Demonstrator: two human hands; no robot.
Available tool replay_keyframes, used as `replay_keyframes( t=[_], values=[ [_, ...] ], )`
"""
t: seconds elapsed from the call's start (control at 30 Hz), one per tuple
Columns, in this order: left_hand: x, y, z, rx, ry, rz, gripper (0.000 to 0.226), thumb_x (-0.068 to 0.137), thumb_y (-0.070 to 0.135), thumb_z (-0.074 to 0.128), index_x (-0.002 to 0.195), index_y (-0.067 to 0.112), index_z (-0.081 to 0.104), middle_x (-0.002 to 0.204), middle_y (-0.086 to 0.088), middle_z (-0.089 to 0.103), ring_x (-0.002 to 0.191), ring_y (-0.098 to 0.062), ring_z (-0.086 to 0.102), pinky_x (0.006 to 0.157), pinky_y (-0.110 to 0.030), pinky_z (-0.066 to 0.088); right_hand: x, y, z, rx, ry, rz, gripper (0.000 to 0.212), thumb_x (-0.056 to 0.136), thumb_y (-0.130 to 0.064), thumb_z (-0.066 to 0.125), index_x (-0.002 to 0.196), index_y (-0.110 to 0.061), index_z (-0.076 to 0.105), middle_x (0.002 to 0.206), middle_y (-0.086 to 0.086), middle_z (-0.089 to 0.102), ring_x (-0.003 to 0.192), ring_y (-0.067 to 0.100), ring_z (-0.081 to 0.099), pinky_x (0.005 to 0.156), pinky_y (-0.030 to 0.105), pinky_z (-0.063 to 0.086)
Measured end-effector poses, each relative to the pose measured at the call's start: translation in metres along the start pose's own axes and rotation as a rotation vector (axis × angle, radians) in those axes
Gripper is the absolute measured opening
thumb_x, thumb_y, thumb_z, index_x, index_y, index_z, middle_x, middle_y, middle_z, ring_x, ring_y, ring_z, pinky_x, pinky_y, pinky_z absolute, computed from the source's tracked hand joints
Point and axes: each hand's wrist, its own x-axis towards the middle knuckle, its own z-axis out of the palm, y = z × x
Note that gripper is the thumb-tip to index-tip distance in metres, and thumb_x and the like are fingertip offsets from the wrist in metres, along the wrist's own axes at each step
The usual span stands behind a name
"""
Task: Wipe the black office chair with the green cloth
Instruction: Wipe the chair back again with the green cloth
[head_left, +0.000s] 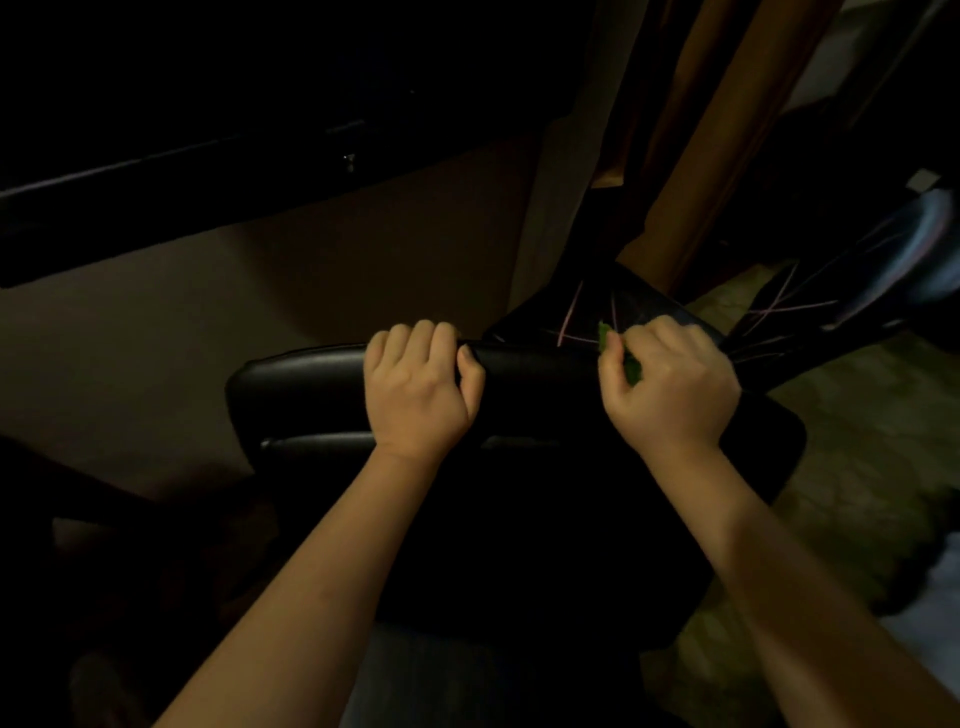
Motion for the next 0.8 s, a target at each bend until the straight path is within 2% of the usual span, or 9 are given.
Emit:
replay_keyframes(
  t=[0.23, 0.4, 0.5, 0.57, 0.6, 0.67, 0.73, 0.8],
  values=[
    [0.01, 0.055, 0.014, -0.171, -0.042, 0.112, 0.024, 0.09, 0.024, 0.044, 0.076, 0.01, 0.057, 0.072, -0.008, 0.054, 0.068, -0.028, 0.05, 0.07, -0.04, 0.038, -0.025, 0.049, -0.031, -0.132, 0.05, 0.107, 0.031, 0.094, -0.027, 0.054, 0.068, -0.013, 0.063, 0.067, 0.005, 0.057, 0.062, 0.026, 0.053, 0.052, 0.03, 0.034],
    [0.014, 0.106, 0.008, -0.262, -0.187, 0.251, 0.026, 0.089, 0.026, 0.041, 0.079, 0.009, 0.059, 0.076, -0.01, 0.056, 0.072, -0.03, 0.052, 0.073, -0.041, 0.039, -0.054, 0.08, -0.066, -0.221, 0.078, 0.232, 0.036, 0.097, -0.029, 0.05, 0.067, -0.013, 0.062, 0.067, 0.007, 0.056, 0.061, 0.029, 0.052, 0.05, 0.034, 0.039],
    [0.012, 0.123, -0.004, -0.291, -0.254, 0.284, 0.029, 0.092, 0.027, 0.038, 0.085, 0.009, 0.06, 0.082, -0.01, 0.058, 0.079, -0.031, 0.054, 0.081, -0.042, 0.04, -0.069, 0.087, -0.087, -0.228, 0.061, 0.272, 0.035, 0.098, -0.03, 0.049, 0.071, -0.013, 0.064, 0.07, 0.007, 0.058, 0.064, 0.029, 0.053, 0.051, 0.034, 0.041],
    [0.01, 0.132, -0.014, -0.332, -0.34, 0.312, 0.036, 0.095, 0.029, 0.032, 0.1, 0.01, 0.062, 0.097, -0.01, 0.062, 0.095, -0.031, 0.057, 0.098, -0.043, 0.036, -0.08, 0.086, -0.102, -0.255, 0.056, 0.298, 0.036, 0.098, -0.031, 0.047, 0.073, -0.013, 0.064, 0.072, 0.008, 0.058, 0.065, 0.029, 0.054, 0.052, 0.035, 0.042],
    [0.008, 0.136, -0.019, -0.356, -0.419, 0.322, 0.04, 0.098, 0.031, 0.03, 0.113, 0.011, 0.061, 0.112, -0.01, 0.062, 0.11, -0.03, 0.054, 0.109, -0.044, 0.029, -0.084, 0.084, -0.109, -0.273, 0.045, 0.322, 0.036, 0.099, -0.031, 0.046, 0.073, -0.013, 0.063, 0.072, 0.008, 0.057, 0.066, 0.029, 0.054, 0.052, 0.036, 0.042],
    [0.001, 0.143, -0.029, -0.414, -0.565, 0.338, 0.047, 0.102, 0.033, 0.032, 0.142, 0.011, 0.045, 0.148, -0.009, 0.044, 0.141, -0.026, 0.033, 0.12, -0.044, 0.011, -0.086, 0.081, -0.119, -0.33, 0.007, 0.383, 0.035, 0.098, -0.03, 0.047, 0.073, -0.012, 0.063, 0.073, 0.009, 0.058, 0.067, 0.03, 0.054, 0.053, 0.036, 0.041],
    [-0.013, 0.147, -0.041, -0.438, -0.632, 0.389, 0.058, 0.102, 0.034, 0.039, 0.154, 0.011, 0.025, 0.161, -0.007, 0.02, 0.15, -0.023, 0.013, 0.121, -0.041, 0.005, -0.083, 0.077, -0.127, -0.37, -0.051, 0.424, 0.031, 0.095, -0.029, 0.051, 0.073, -0.011, 0.065, 0.074, 0.01, 0.059, 0.068, 0.031, 0.055, 0.054, 0.035, 0.04],
    [-0.026, 0.151, -0.051, -0.411, -0.651, 0.437, 0.066, 0.1, 0.033, 0.045, 0.155, 0.011, 0.016, 0.163, -0.006, 0.011, 0.151, -0.021, 0.008, 0.122, -0.04, 0.007, -0.082, 0.078, -0.134, -0.358, -0.11, 0.442, 0.029, 0.093, -0.029, 0.053, 0.074, -0.01, 0.066, 0.075, 0.01, 0.06, 0.068, 0.032, 0.055, 0.054, 0.034, 0.039]
  ],
)
